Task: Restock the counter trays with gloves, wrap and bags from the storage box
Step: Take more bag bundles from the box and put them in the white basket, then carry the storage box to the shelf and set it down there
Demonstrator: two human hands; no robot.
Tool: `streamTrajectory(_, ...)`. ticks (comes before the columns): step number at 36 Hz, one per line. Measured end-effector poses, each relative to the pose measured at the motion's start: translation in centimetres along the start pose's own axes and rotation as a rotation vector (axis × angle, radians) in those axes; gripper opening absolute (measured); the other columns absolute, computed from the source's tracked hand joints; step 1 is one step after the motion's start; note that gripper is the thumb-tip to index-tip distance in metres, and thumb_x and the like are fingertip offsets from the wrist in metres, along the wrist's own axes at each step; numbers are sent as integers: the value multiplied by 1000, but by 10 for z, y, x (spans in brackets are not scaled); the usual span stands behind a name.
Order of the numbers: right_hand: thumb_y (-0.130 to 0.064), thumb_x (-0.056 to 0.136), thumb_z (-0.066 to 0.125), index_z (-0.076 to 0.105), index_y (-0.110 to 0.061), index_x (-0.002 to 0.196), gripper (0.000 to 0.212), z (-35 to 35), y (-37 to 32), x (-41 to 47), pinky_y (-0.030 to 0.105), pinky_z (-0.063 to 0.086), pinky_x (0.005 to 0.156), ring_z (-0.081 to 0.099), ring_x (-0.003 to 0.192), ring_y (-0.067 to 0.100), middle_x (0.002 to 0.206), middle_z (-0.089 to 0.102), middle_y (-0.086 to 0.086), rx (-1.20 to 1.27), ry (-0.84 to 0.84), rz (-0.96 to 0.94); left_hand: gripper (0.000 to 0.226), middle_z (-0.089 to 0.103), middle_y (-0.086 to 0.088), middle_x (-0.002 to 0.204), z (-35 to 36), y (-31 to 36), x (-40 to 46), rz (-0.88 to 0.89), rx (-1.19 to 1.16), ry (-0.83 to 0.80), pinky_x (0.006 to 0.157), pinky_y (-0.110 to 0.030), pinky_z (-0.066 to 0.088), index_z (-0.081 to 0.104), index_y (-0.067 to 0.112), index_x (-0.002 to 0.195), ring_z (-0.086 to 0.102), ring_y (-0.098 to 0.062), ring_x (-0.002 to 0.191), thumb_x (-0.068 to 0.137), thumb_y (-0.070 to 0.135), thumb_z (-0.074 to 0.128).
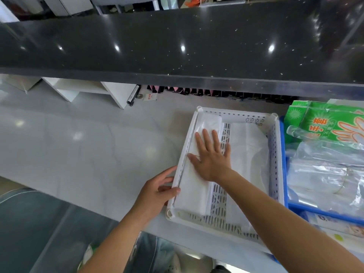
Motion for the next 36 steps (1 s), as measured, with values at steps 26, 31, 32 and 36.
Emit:
streamTrajectory(26,-48,96,53,39,-34,149,57,52,-224,-236,45,13,122,7,153,18,164,19,-4,302,35,-208,76,25,2,162,-136,-194,-223,-8,303,372,119,-30,22,28,27,154,22,-8,146,90,39,68)
streamTrajectory(31,-54,95,50,28,-42,151,62,126,-262,-263,43,9,122,1,153,13,165,11,-13,201,-232,-236,77,42,-6,152,-164,-279,-261,-188,159,470,112,-32,32,37,17,149,40,-16,136,84,33,75)
streamTrajectory(32,-56,95,50,27,-43,151,63,134,-267,-263,44,9,122,0,153,13,165,10,-13,177,-264,-240,76,45,-7,150,-170,-293,-269,-225,128,498,111,-32,34,39,15,148,42,-16,134,83,32,76)
streamTrajectory(36,-56,94,51,30,-39,152,64,155,-286,-247,45,13,123,6,153,15,165,14,-7,89,-356,-254,79,43,-13,150,-193,-351,-299,-404,-46,633,111,-43,38,38,13,149,43,-29,136,82,28,78)
Point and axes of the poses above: each hand's wrist, its own x-axis towards the middle knuckle, its own z-axis out of the palm, y = z × x, the point moved 1 cm from there along x, towards the middle knuckle
